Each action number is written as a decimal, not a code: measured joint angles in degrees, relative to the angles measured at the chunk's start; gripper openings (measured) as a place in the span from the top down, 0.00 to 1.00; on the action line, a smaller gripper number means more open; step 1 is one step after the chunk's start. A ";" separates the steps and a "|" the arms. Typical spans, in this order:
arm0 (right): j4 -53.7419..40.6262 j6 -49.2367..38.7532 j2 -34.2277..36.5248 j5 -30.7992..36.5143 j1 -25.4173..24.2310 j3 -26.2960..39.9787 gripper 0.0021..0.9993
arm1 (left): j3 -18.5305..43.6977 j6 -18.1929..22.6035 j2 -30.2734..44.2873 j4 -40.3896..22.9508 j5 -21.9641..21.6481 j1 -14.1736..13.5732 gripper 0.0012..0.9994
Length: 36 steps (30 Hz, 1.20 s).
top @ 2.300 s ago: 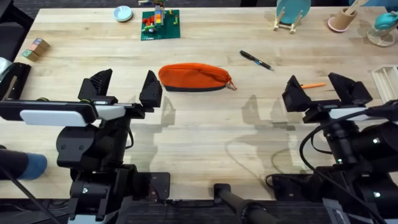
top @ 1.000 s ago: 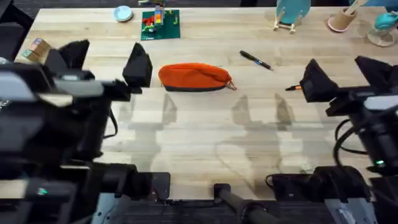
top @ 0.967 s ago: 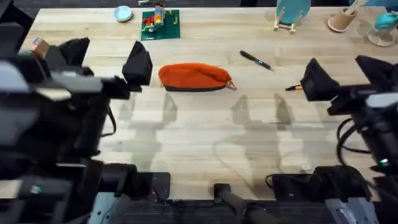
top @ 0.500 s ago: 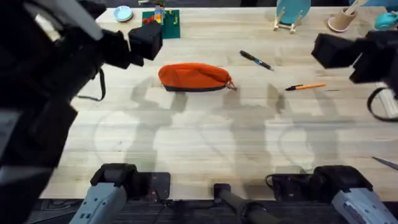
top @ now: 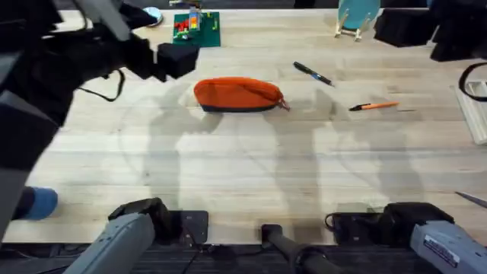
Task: Unzip the bag, pick up the pens from the table one at a time and place them inside, then zip the bag closed.
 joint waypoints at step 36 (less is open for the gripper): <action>-0.15 -0.02 0.65 -0.78 0.00 0.00 0.00 | 0.71 15.01 14.94 0.11 32.69 13.44 0.01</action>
